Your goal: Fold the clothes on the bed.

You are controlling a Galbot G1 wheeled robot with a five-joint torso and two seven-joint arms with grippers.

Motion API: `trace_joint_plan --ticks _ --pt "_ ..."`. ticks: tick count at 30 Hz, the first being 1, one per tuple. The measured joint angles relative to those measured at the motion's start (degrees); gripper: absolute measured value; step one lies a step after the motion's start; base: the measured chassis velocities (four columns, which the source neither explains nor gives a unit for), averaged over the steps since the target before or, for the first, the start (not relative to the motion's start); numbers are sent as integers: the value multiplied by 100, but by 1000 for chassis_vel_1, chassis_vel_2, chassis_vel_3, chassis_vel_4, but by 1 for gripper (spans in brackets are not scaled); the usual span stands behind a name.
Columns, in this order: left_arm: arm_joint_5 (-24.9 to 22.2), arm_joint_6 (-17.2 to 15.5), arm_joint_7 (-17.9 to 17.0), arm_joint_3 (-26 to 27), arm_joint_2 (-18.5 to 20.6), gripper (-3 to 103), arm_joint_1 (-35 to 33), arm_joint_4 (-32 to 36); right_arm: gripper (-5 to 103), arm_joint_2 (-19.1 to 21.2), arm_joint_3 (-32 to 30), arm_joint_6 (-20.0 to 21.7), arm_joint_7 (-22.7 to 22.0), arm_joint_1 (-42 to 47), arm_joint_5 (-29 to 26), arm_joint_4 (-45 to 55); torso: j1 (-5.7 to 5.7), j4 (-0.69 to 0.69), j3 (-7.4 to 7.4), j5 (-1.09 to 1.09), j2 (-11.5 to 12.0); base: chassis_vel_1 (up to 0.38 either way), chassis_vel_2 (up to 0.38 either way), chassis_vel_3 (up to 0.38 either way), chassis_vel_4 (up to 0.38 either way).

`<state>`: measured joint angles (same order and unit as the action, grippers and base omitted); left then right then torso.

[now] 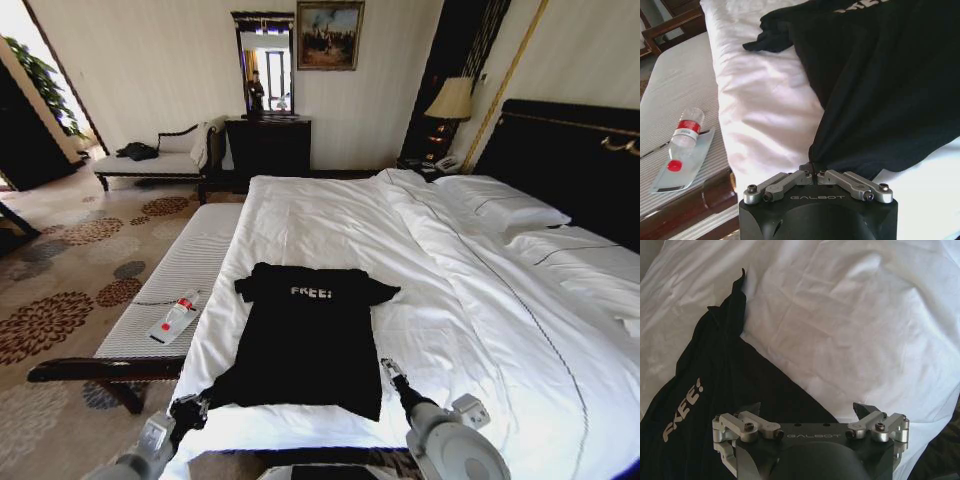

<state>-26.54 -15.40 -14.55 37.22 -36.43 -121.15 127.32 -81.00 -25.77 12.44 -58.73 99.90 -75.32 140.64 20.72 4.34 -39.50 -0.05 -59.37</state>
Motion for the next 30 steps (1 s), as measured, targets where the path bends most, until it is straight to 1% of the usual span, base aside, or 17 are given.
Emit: trace_joint_plan --ticks 2,4,8,9,11,14,17,19,20,21,22,26,27,29,30 --pt "25 64 35 51 61 0 -39 -161 100 -24 38 -1 3 -15 50 -99 0 0 0 1 0 0 0 0 0" --pt "26 71 36 59 66 0 -59 -150 100 -28 44 -1 4 -20 55 -110 0 0 0 1 0 0 0 0 0" --pt "27 138 78 81 76 0 -194 58 100 -40 60 -2 7 -45 73 -163 0 -2 0 2 0 0 0 0 0" --pt "55 179 110 82 59 0 -276 201 100 -41 63 -2 8 -50 80 -183 0 -1 0 2 0 0 0 0 0" --pt "73 190 114 80 49 0 -308 245 100 -41 63 -3 8 -51 80 -186 0 -1 0 2 0 0 0 0 0" --pt "168 260 123 40 -32 0 -500 505 100 -39 65 -3 11 -85 83 -232 0 -2 0 2 0 0 0 0 0" --pt "203 307 123 29 -82 0 -547 615 100 -34 65 -4 12 -102 88 -278 0 -2 0 2 0 0 0 0 0" --pt "218 376 124 63 -175 10 -534 750 100 -16 64 -3 17 -113 92 -380 0 -1 0 2 0 0 0 0 0" --pt "218 386 123 77 -190 10 -523 767 100 -12 64 -4 19 -117 92 -401 0 -1 1 2 0 0 0 0 0" --pt "213 405 123 114 -226 16 -492 813 100 -3 63 -3 23 -125 87 -459 0 -1 0 2 0 0 0 0 0" --pt "213 405 123 114 -226 16 -492 813 100 -3 63 -3 23 -125 87 -459 0 -1 0 2 0 0 0 0 0" --pt "200 534 210 308 -389 38 -374 1065 100 33 67 -7 26 -212 -4 -724 0 -1 0 2 0 0 0 0 0" --pt "200 534 210 308 -389 38 -374 1065 100 33 67 -7 26 -212 -4 -724 0 -1 0 2 0 0 0 0 0" --pt "218 591 282 409 -445 48 -373 1240 100 50 51 -7 27 -293 -120 -834 0 -1 0 2 0 0 0 0 0" --pt "217 601 290 439 -467 48 -372 1298 100 56 40 -7 30 -320 -157 -864 0 -1 0 2 0 0 0 0 0"
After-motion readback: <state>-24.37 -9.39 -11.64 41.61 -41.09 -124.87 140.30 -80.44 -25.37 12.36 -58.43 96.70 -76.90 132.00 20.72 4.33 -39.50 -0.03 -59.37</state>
